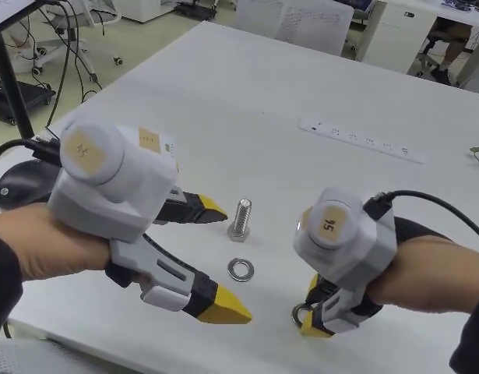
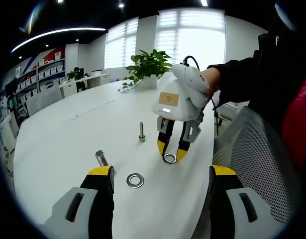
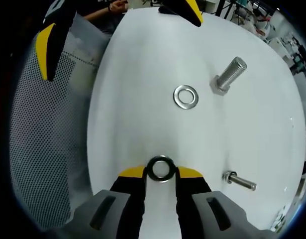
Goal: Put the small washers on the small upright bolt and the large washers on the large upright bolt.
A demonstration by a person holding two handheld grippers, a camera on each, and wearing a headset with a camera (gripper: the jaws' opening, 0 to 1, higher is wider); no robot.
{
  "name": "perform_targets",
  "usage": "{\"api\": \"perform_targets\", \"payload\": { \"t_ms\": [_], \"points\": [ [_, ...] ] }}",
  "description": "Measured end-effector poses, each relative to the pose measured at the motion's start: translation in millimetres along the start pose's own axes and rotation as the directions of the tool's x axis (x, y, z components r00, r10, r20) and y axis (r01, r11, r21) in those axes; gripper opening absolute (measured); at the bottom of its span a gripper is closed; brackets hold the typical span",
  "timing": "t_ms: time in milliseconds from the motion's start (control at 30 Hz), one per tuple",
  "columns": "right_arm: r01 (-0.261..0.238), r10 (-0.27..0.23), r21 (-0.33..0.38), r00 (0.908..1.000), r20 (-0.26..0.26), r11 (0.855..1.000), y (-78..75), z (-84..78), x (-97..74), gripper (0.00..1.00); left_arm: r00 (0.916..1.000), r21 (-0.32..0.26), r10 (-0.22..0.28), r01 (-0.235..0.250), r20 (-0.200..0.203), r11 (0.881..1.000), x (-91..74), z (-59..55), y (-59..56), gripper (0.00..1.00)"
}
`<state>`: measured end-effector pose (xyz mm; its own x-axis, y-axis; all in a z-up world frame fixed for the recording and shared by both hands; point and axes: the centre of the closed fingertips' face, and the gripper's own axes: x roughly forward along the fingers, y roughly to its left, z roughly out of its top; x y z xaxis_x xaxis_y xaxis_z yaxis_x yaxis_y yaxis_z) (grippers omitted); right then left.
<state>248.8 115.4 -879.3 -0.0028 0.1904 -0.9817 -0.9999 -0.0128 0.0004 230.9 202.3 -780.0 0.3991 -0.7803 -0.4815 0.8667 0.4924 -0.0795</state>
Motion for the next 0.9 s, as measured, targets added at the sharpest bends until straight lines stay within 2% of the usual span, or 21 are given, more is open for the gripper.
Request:
{"api": "perform_targets", "payload": {
  "t_ms": [233, 500, 900],
  "points": [
    [-0.010, 0.010, -0.002, 0.9999, -0.007, 1.000, 0.6, 1.5, -3.5, 0.24, 1.0000, -0.002, 0.001, -0.001, 0.001, 1.000, -0.5, 0.4, 0.2, 0.78],
    [0.002, -0.002, -0.014, 0.9999, -0.013, 1.000, -5.0, 2.6, -8.6, 0.24, 1.0000, 0.001, 0.001, -0.001, -0.001, 1.000, -0.5, 0.2, -0.1, 0.78],
    [0.032, -0.032, -0.041, 0.9995, 0.006, 0.999, -13.5, 16.7, -31.3, 0.24, 1.0000, 0.002, 0.001, -0.001, 0.004, 1.000, -1.4, 1.1, -0.1, 0.78]
  ]
}}
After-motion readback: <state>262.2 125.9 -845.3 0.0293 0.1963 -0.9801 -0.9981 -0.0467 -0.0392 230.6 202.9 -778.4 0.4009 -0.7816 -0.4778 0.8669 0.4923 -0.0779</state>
